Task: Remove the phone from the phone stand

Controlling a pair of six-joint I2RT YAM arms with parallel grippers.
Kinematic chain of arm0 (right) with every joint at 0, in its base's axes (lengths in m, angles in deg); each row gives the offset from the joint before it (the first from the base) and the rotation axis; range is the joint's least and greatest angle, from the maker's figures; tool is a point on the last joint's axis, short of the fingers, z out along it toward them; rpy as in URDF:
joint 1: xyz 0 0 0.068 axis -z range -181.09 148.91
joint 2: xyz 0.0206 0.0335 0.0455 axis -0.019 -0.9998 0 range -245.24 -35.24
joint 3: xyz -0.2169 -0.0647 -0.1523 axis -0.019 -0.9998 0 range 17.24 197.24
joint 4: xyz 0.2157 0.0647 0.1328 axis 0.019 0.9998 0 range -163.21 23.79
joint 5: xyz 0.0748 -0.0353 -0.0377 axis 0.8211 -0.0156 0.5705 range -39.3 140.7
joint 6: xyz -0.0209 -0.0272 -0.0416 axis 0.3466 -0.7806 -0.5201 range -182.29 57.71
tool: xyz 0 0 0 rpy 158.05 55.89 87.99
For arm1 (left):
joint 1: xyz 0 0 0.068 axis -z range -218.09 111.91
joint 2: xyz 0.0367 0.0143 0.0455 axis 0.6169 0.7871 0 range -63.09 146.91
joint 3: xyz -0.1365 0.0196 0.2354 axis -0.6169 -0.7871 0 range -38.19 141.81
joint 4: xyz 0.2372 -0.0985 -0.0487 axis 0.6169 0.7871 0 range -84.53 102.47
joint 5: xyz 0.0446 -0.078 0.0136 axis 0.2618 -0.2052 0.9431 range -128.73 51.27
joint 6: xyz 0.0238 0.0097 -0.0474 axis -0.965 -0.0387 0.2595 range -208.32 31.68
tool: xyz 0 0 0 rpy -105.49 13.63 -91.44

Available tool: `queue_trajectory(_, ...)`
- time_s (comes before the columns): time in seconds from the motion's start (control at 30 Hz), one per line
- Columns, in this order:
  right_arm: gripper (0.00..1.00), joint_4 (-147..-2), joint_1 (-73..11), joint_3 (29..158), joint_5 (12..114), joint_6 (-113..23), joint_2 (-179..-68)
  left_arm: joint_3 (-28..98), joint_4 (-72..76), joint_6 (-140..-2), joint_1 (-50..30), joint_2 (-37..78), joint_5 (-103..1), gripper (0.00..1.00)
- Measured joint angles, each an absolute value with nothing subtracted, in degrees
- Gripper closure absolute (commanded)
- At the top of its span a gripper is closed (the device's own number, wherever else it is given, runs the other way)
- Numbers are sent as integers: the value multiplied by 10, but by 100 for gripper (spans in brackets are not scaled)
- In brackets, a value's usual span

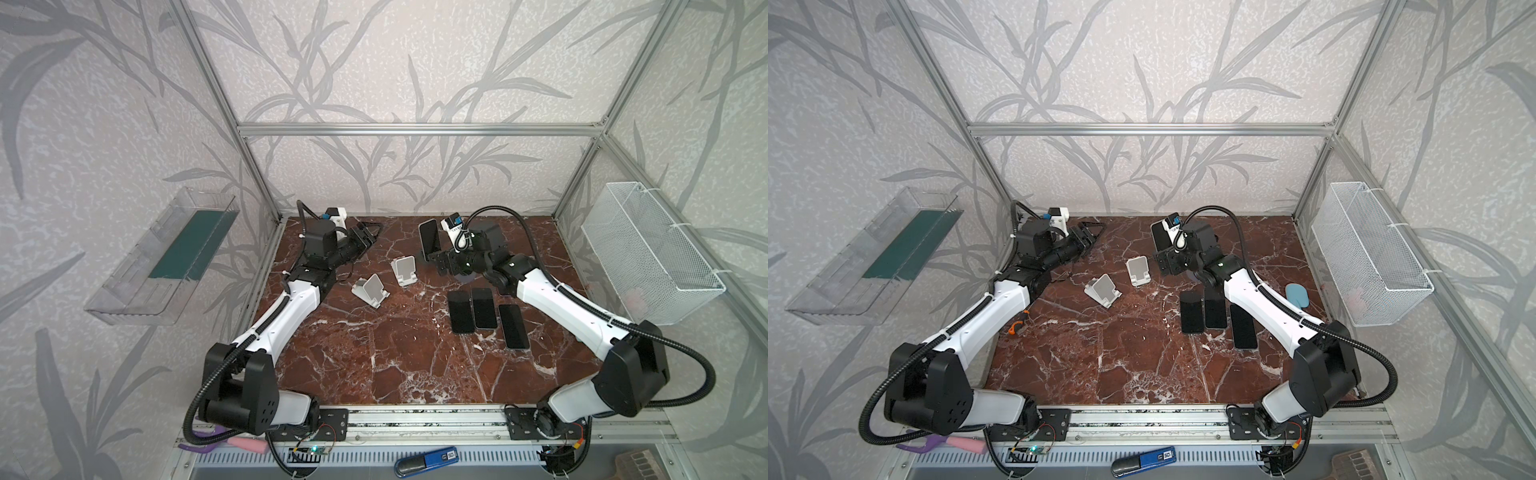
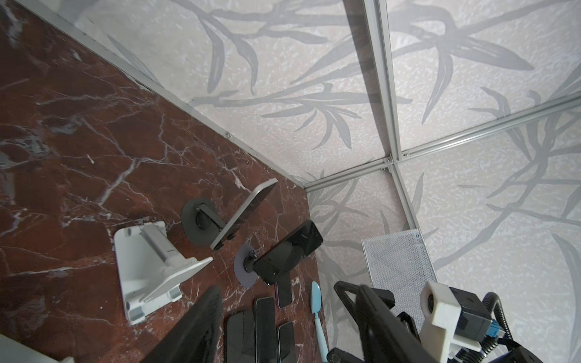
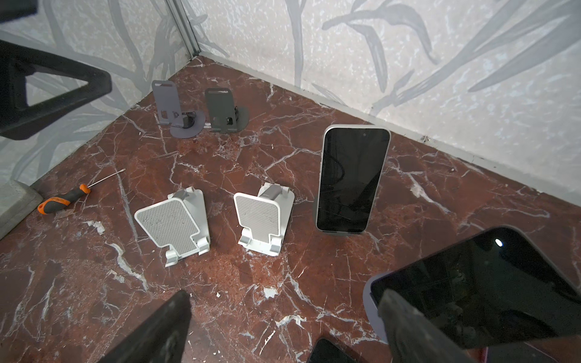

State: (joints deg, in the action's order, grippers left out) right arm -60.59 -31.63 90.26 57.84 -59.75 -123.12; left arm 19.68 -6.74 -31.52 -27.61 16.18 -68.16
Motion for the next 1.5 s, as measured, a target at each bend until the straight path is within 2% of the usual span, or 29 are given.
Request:
queue_trajectory(0.07,0,-601,-311,921,589,-599,-1252,196,-69,-310,-288,162,-681,32)
queue_trajectory(0.6,1,-548,-283,1113,585,-612,-1430,196,-57,-320,-308,116,-671,32)
queue_trajectory(1.0,1,-515,-277,1267,577,-632,-1566,196,-91,-300,-308,135,-695,31)
queue_trajectory(1.17,1,-501,-277,1314,572,-632,-1602,196,-103,-291,-308,139,-707,31)
queue_trajectory(1.5,0,-492,-277,1322,549,-630,-1612,196,-115,-281,-308,139,-717,31)
